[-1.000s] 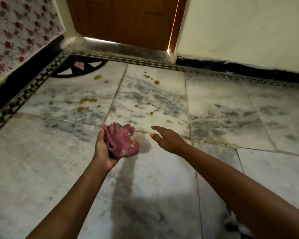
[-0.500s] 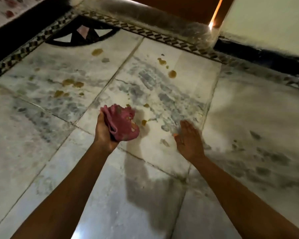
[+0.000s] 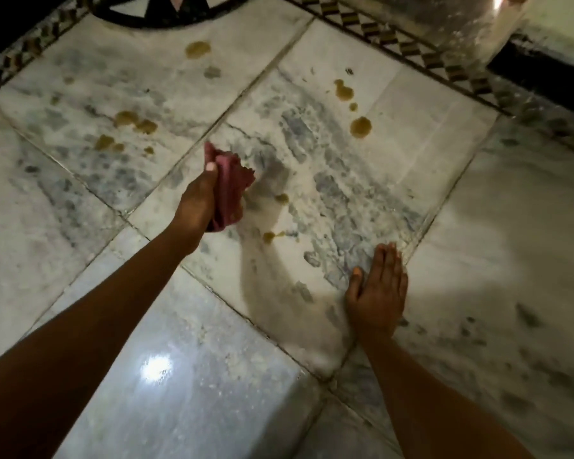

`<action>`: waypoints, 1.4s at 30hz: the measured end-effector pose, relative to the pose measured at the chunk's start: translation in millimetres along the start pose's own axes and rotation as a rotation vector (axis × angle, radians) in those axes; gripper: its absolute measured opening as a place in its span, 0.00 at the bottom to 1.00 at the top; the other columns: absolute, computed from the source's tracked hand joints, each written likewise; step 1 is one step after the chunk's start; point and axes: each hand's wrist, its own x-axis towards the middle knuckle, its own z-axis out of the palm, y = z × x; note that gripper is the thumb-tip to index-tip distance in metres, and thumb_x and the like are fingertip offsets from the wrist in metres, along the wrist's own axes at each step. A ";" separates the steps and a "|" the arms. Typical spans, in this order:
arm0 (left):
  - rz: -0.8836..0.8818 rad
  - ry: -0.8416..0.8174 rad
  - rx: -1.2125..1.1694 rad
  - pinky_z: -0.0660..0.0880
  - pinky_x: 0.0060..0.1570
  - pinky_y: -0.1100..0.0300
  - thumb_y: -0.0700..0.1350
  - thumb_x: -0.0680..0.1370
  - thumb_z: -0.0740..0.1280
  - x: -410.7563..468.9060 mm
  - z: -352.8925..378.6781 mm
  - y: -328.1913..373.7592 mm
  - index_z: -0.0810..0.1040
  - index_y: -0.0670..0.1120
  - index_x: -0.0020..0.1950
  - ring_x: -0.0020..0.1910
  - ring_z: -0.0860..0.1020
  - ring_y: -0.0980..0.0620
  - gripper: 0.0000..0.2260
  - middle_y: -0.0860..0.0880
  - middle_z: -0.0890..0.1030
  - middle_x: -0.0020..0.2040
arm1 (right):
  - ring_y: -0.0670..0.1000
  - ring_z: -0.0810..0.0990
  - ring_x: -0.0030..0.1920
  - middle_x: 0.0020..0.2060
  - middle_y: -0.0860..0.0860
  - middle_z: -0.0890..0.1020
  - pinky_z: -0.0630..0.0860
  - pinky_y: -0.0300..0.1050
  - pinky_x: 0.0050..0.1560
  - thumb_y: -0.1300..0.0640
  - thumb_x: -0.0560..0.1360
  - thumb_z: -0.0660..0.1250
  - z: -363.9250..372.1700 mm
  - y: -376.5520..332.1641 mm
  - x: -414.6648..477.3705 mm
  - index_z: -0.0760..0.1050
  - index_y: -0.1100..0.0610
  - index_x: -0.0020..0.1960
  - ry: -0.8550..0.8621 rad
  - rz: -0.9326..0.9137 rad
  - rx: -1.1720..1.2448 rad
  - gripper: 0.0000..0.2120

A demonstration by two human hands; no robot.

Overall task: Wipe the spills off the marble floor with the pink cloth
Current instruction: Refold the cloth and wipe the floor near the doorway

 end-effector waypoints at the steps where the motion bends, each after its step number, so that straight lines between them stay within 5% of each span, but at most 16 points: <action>1: 0.100 -0.013 0.147 0.77 0.36 0.64 0.59 0.81 0.52 0.2 1.6 0.5 0.78 0.56 0.53 0.36 0.81 0.61 0.16 0.50 0.83 0.42 | 0.57 0.64 0.72 0.72 0.59 0.65 0.54 0.49 0.72 0.48 0.77 0.51 0.8 0.0 1.5 0.62 0.62 0.73 -0.014 -0.001 -0.014 0.29; 3: 0.361 -0.100 0.494 0.75 0.39 0.59 0.60 0.79 0.53 -1.2 2.7 -8.4 0.79 0.59 0.52 0.39 0.80 0.59 0.16 0.48 0.83 0.43 | 0.57 0.63 0.72 0.72 0.59 0.65 0.54 0.50 0.72 0.47 0.77 0.50 0.7 1.8 3.8 0.61 0.62 0.73 -0.018 -0.002 -0.030 0.29; 7: 0.715 -0.383 1.005 0.68 0.62 0.47 0.60 0.80 0.48 -21.4 30.5 -73.9 0.74 0.51 0.66 0.66 0.72 0.46 0.24 0.46 0.73 0.68 | 0.56 0.61 0.73 0.74 0.58 0.63 0.52 0.49 0.72 0.47 0.77 0.49 3.2 3.0 3.1 0.60 0.61 0.74 -0.001 -0.018 -0.040 0.30; 10: 0.631 -0.183 1.004 0.56 0.71 0.46 0.58 0.80 0.49 -28.1 54.5 -104.3 0.72 0.52 0.68 0.70 0.66 0.44 0.23 0.45 0.68 0.72 | 0.56 0.61 0.73 0.73 0.59 0.63 0.52 0.49 0.72 0.47 0.76 0.50 6.3 3.7 3.8 0.61 0.61 0.74 0.041 -0.026 -0.039 0.29; 13: 0.443 0.066 1.115 0.44 0.72 0.49 0.60 0.79 0.46 -6.1 79.7 -108.5 0.56 0.52 0.76 0.75 0.56 0.47 0.27 0.45 0.58 0.76 | 0.57 0.61 0.73 0.73 0.59 0.63 0.51 0.49 0.72 0.48 0.76 0.51 10.9 4.7 1.1 0.61 0.62 0.73 0.086 -0.046 -0.034 0.29; 21: 0.722 -0.206 1.331 0.46 0.73 0.46 0.57 0.80 0.43 -49.6 66.6 -132.5 0.51 0.51 0.77 0.76 0.55 0.48 0.26 0.48 0.57 0.77 | 0.55 0.51 0.76 0.76 0.57 0.54 0.47 0.50 0.74 0.43 0.77 0.43 -3.3 5.7 0.7 0.52 0.61 0.76 -0.037 -0.070 -0.024 0.33; 28: 0.426 0.005 1.261 0.44 0.72 0.46 0.52 0.82 0.47 28.7 50.0 -90.3 0.49 0.52 0.77 0.76 0.50 0.46 0.24 0.47 0.52 0.78 | 0.53 0.39 0.76 0.76 0.55 0.40 0.41 0.48 0.75 0.44 0.81 0.47 -23.9 12.5 10.2 0.38 0.58 0.76 -0.341 -0.105 -0.144 0.32; 33: 0.659 -0.241 1.342 0.38 0.71 0.49 0.56 0.79 0.40 -5.0 73.7 -102.9 0.47 0.53 0.77 0.76 0.50 0.47 0.26 0.48 0.52 0.78 | 0.53 0.39 0.76 0.77 0.56 0.40 0.38 0.48 0.75 0.45 0.81 0.46 -24.5 -14.4 11.4 0.38 0.60 0.76 -0.328 -0.037 -0.114 0.32; 36: 0.716 -0.304 1.335 0.43 0.71 0.49 0.55 0.79 0.44 -32.6 33.3 -123.8 0.52 0.53 0.77 0.75 0.56 0.48 0.25 0.48 0.57 0.77 | 0.53 0.40 0.76 0.77 0.57 0.42 0.37 0.47 0.75 0.46 0.81 0.47 -25.9 -34.0 24.1 0.39 0.60 0.76 -0.339 -0.179 -0.141 0.31; 38: 0.630 -0.198 1.341 0.46 0.70 0.47 0.54 0.79 0.45 -32.5 -1.4 -129.7 0.52 0.54 0.75 0.74 0.60 0.45 0.24 0.48 0.61 0.75 | 0.53 0.40 0.76 0.77 0.57 0.42 0.36 0.46 0.74 0.45 0.81 0.47 -29.5 -39.2 34.9 0.40 0.60 0.76 -0.338 -0.296 -0.152 0.31; 42: 0.281 -0.030 1.269 0.39 0.70 0.42 0.57 0.78 0.42 17.3 -35.7 -107.9 0.48 0.56 0.76 0.76 0.50 0.45 0.26 0.47 0.51 0.78 | 0.52 0.40 0.76 0.77 0.55 0.42 0.36 0.45 0.73 0.45 0.81 0.47 -31.5 -44.0 47.3 0.42 0.59 0.77 -0.351 -0.383 -0.130 0.31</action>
